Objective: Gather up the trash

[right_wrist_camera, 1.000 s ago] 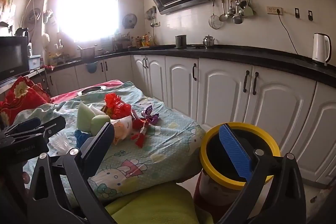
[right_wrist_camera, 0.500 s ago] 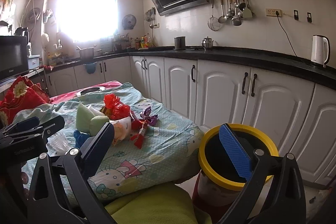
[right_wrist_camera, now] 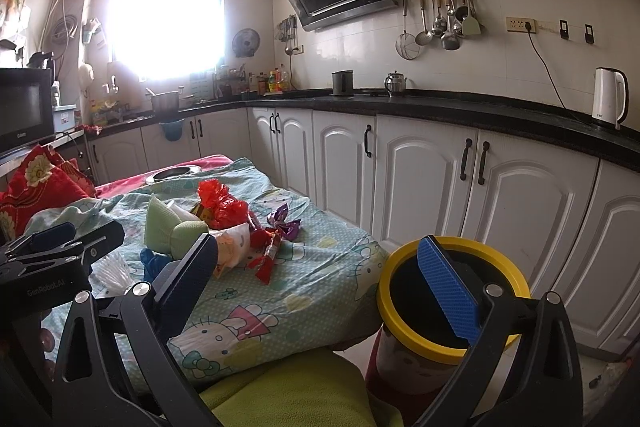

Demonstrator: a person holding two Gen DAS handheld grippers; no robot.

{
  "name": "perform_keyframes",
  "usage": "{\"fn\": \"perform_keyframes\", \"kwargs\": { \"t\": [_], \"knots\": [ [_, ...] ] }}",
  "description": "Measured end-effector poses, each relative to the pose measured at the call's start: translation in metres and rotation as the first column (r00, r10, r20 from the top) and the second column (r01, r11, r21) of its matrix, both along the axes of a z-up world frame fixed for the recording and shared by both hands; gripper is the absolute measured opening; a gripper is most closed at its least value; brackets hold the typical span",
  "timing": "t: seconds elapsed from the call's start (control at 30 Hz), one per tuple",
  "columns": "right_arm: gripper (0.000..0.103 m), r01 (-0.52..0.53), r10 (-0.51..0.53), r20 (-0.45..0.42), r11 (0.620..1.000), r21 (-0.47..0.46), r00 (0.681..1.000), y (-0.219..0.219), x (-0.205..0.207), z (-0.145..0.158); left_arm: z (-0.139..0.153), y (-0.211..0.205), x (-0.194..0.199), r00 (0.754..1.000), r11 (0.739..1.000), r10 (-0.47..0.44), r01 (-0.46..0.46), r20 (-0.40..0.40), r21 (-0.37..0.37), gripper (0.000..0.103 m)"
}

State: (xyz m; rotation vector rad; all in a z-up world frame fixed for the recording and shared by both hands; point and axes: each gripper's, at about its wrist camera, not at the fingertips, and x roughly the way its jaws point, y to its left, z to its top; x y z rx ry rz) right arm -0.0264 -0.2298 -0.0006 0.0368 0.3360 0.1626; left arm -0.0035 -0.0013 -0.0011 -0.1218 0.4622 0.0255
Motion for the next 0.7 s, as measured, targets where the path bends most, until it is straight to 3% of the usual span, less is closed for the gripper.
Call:
{"fn": "perform_keyframes", "kwargs": {
  "t": [0.7],
  "knots": [
    [0.097, -0.041, 0.041, -0.012, 0.999, -0.015, 0.999, 0.0055, 0.0031, 0.0004, -0.0067, 0.0076, -0.0004, 1.000, 0.999, 0.016, -0.017, -0.015, -0.030, 0.093]
  ]
}}
